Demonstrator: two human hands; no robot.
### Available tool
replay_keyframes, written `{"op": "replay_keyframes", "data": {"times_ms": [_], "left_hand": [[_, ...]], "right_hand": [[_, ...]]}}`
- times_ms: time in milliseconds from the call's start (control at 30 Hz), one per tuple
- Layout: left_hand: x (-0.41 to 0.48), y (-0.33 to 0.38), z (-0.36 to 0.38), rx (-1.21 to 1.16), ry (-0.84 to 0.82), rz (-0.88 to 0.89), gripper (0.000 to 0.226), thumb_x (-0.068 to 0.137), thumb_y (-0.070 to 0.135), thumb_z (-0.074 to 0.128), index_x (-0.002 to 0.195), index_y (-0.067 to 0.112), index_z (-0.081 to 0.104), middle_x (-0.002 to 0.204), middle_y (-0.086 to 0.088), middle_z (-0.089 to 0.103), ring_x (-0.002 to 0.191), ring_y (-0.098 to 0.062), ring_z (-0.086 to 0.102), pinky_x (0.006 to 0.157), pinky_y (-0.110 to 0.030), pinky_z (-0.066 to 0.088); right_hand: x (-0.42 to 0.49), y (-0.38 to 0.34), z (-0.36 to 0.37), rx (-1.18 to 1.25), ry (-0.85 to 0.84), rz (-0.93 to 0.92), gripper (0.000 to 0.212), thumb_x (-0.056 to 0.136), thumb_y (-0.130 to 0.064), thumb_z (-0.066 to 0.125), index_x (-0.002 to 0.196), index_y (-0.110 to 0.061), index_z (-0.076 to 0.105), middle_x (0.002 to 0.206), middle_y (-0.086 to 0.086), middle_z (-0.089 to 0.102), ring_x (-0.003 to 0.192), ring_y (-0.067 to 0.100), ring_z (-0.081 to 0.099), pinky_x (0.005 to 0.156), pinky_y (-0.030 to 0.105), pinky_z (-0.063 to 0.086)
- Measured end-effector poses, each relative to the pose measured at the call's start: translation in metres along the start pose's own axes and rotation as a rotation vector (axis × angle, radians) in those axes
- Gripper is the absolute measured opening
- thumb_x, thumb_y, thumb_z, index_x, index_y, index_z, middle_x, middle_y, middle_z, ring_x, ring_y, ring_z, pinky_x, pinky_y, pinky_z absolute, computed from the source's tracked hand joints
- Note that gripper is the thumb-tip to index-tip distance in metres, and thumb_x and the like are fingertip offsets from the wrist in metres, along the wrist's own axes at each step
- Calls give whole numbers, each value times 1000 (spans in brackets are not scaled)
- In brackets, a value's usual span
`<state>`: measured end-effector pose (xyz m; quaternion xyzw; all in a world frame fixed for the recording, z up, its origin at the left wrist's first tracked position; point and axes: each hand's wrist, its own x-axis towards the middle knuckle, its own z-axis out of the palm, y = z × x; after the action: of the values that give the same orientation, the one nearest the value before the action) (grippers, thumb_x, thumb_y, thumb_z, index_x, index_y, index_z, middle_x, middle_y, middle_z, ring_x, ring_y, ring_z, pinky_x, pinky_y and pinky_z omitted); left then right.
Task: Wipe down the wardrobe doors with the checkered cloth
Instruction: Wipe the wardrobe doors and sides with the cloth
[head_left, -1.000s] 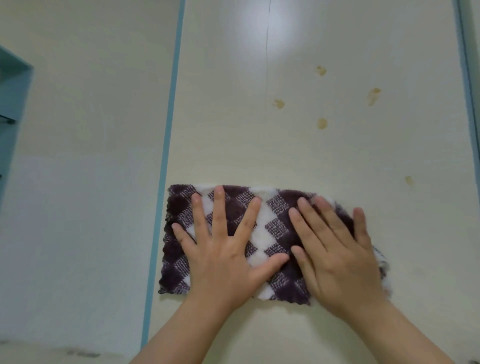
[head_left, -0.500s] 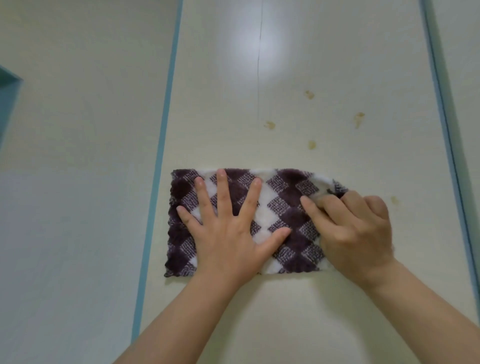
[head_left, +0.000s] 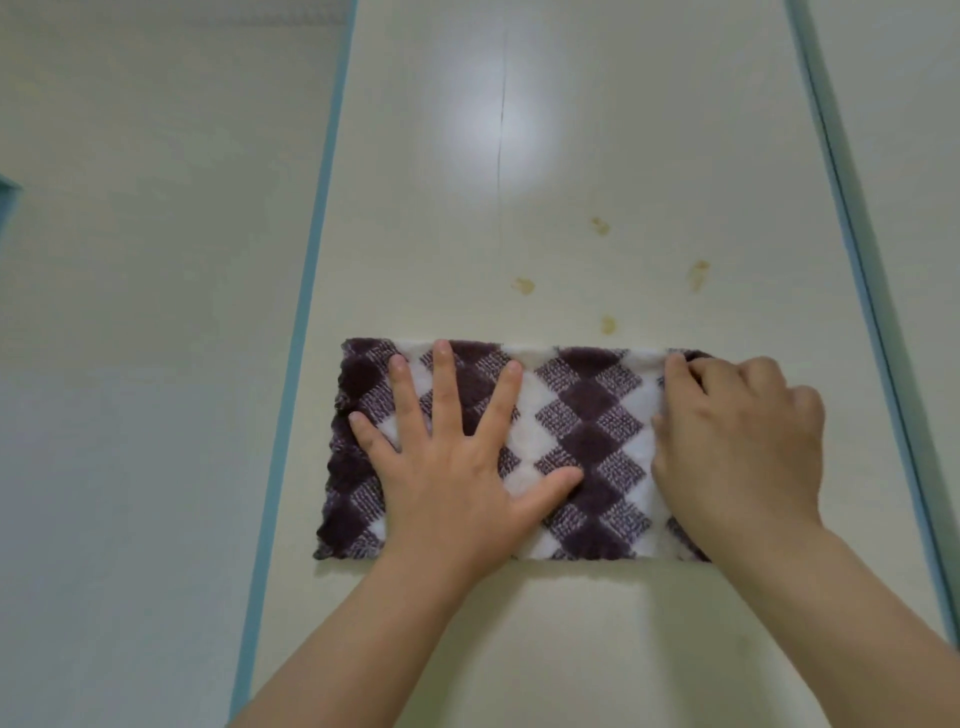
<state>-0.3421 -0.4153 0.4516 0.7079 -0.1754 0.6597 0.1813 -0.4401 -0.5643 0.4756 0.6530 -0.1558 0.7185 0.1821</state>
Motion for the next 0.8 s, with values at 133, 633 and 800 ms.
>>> {"op": "replay_keyframes", "data": {"times_ms": [133,633,800], "left_hand": [[6,2,-2,3,-16,-17,91,65,88,22,141,39,29,153,-16,20,138,-44,13,93,-76,13],[8,1,0,-18,9,-11,91,64,88,23,141,39,28,153,-14,20,138,-44,14,92,-77,14],[5,-1,-3,-9,-25,-45,97,61,94,12,142,41,19,155,-13,12,137,-49,7,90,-79,9]], "right_hand": [[8,-13,-5,-61,-225,-34,60,75,-7,60,133,0,45,128,21,52,108,38,50,82,41,41],[-19,-15,35,287,-95,64,68,91,-60,18,145,-19,27,151,18,24,139,40,14,109,46,1],[-21,-16,28,292,-237,1,69,81,-75,0,143,-44,0,155,5,-9,140,37,-12,102,67,-6]]}}
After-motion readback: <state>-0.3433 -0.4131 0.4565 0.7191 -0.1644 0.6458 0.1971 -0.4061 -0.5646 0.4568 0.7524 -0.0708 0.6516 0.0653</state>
